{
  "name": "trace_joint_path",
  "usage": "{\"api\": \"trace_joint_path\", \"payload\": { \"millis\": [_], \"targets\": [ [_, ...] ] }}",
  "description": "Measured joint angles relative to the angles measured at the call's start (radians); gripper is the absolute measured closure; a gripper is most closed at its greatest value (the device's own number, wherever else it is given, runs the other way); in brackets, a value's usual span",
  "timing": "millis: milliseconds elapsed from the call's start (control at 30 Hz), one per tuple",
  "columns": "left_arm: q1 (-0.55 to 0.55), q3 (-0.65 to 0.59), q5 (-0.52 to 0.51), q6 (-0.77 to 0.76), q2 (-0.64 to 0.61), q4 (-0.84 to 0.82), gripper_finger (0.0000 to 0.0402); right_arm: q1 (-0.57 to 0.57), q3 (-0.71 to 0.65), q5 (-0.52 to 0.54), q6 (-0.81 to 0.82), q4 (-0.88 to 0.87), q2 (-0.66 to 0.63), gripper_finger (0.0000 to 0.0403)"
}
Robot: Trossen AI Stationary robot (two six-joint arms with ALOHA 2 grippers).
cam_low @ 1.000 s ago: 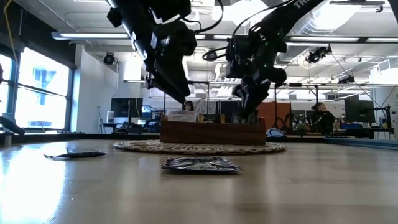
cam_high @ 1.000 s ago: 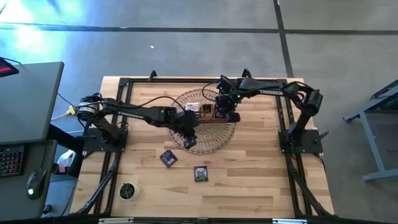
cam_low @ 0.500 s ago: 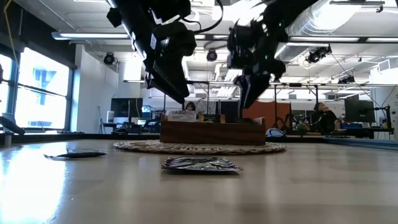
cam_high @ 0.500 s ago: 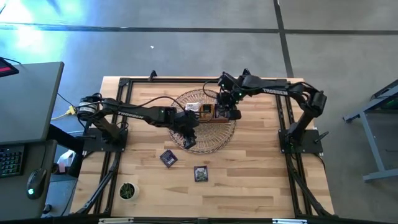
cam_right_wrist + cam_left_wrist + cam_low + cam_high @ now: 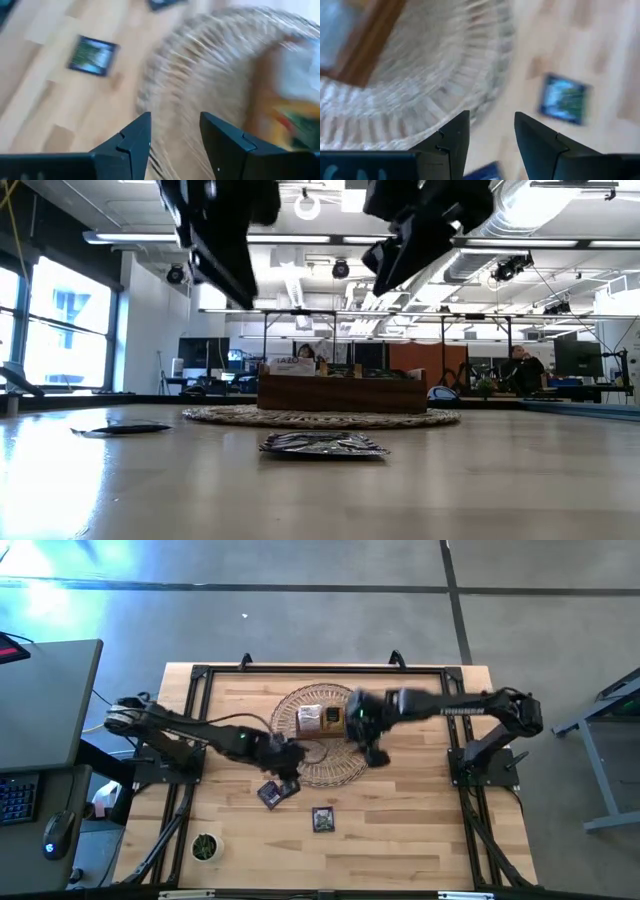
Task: Pick & Place Tea
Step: Put the purple tea bag into the right section of the wooden organizer
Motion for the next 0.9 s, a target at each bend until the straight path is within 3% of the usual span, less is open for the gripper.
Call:
{"api": "trace_joint_path", "payload": {
  "millis": [267,467,633,800,900],
  "targets": [
    [-0.151,0.001,0.050,-0.008,-0.011,-0.037,0.0247,0.295,-0.278,0.033,0.086,0.583,0.003,0.0237],
    [-0.178,0.000,0.080,-0.114,0.055,-0.027,0.0247,0.433,-0.472,0.313,0.099,1.111,0.010,0.0237],
    [-0.164,0.000,0.157,-0.164,0.092,-0.129,0.0247,0.450,-0.547,0.330,0.132,1.269,0.010,0.0237],
    [-0.145,-0.001,0.028,-0.349,0.100,-0.361,0.0247,0.449,-0.551,0.316,0.172,1.286,0.010,0.0237],
    [-0.135,-0.011,-0.006,-0.366,0.100,-0.397,0.0247,0.449,-0.551,0.318,0.172,1.299,0.010,0.0237]
  ]
}}
